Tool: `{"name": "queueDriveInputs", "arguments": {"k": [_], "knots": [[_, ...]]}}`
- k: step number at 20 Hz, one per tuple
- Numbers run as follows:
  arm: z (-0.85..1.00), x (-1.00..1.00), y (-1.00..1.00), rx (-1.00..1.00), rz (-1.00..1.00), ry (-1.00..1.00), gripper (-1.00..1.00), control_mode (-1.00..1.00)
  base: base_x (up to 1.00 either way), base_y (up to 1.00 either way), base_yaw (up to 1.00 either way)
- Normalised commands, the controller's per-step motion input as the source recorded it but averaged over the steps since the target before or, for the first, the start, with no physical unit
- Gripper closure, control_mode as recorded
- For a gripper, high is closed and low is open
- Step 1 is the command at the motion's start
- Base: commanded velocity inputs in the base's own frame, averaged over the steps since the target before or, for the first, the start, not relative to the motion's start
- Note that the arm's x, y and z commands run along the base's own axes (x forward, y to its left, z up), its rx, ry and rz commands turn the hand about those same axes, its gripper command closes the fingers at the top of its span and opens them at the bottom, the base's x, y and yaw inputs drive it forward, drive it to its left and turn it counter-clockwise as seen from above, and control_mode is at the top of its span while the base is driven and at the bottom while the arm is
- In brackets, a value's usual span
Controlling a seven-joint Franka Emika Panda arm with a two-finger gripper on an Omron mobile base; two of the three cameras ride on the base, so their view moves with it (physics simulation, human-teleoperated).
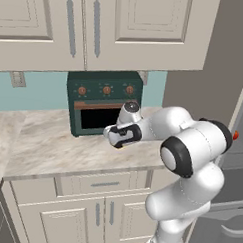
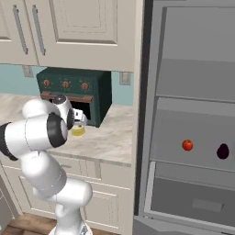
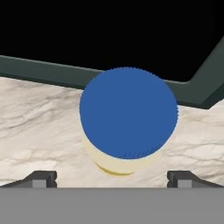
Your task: Place the mayonnaise and mayonnaise from the counter to the top shelf of the fridge. If the existing items in the fridge are on the top shelf, move them to other shelves.
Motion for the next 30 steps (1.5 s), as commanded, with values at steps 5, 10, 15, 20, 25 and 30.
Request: {"name": "queueDriveInputs", "arguments": {"k": [5,10,15,20,25,30], "knots": [[-0.17,0.04,0.00,-0.01,-0.05,0.00,-1.00,-1.00,0.00,0.00,0.00],[-0.13,0.22,0.00,-0.01,-0.07,0.00,-1.00,-1.00,0.00,0.00,0.00],[-0.05,0.22,0.00,0.00,-0.06,0.00,-1.00,-1.00,0.00,0.00,0.00],[-0.01,0.19,0.00,0.00,-0.06,0.00,-1.00,-1.00,0.00,0.00,0.00],[0.00,0.14,0.00,0.00,-0.05,0.00,-1.00,-1.00,0.00,0.00,0.00],[0.00,0.01,0.00,0.00,0.00,0.00,1.00,-1.00,0.00,0.00,0.00]]}}
